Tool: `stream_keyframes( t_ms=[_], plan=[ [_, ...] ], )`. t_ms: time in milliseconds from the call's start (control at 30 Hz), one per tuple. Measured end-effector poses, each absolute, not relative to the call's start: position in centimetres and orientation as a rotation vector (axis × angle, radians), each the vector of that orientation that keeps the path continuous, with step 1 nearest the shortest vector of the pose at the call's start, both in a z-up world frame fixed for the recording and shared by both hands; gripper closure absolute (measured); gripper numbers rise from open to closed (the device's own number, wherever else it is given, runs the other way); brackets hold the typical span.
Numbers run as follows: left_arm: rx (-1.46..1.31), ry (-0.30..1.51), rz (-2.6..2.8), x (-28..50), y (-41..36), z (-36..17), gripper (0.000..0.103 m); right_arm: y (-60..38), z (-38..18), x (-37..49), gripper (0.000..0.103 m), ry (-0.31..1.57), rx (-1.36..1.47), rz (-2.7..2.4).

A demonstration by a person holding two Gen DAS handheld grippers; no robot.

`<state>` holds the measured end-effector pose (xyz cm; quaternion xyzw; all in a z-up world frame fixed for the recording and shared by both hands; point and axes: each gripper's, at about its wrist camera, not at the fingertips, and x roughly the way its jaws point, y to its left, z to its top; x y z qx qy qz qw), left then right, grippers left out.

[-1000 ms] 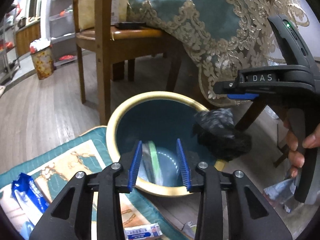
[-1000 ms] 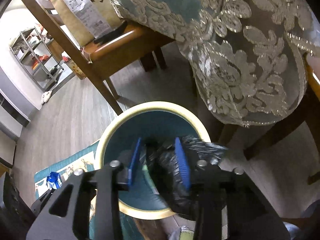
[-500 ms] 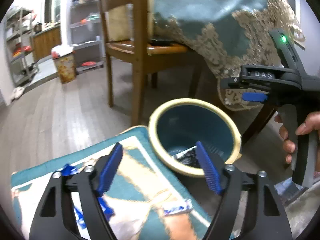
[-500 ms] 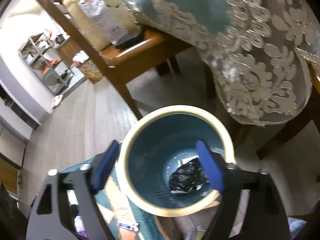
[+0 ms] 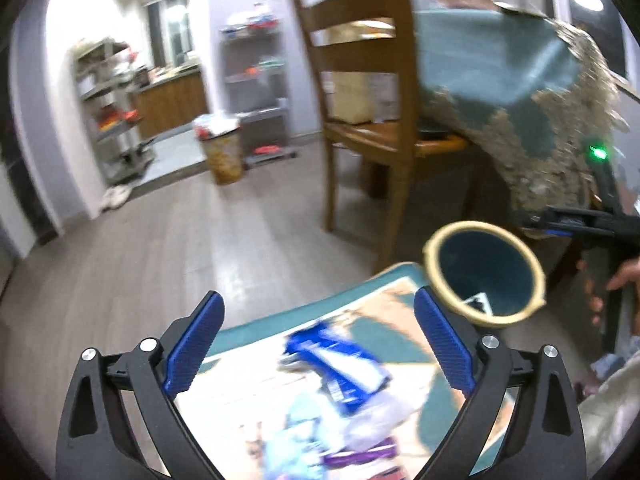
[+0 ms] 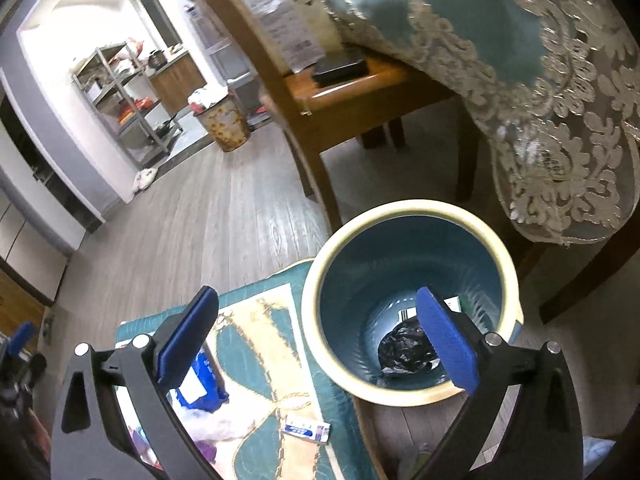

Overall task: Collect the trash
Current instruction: 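Move the right gripper to the small white-blue box and grasp it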

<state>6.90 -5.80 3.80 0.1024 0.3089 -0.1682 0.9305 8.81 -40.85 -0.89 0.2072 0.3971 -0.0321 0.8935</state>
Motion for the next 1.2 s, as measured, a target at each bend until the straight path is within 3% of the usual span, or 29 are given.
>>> stream_keyframes(
  t_ms=[367, 833, 1200],
  plan=[
    [0.052, 0.764, -0.249, 9.1, 2.0, 0.0, 0.008, -33.6, -3.7, 10.2, 0.006, 0.949, 0.247, 0.036],
    [0.07, 0.828, -0.22, 10.0, 3.2, -1.9, 0.008, -28.1, -8.9, 10.0, 0.006, 1.124, 0.071, 0.192],
    [0.063, 0.831, -0.256, 10.4, 2.3, -1.9, 0.008, -28.2, -14.1, 6.9, 0.034, 1.257, -0.219, 0.34]
  ],
)
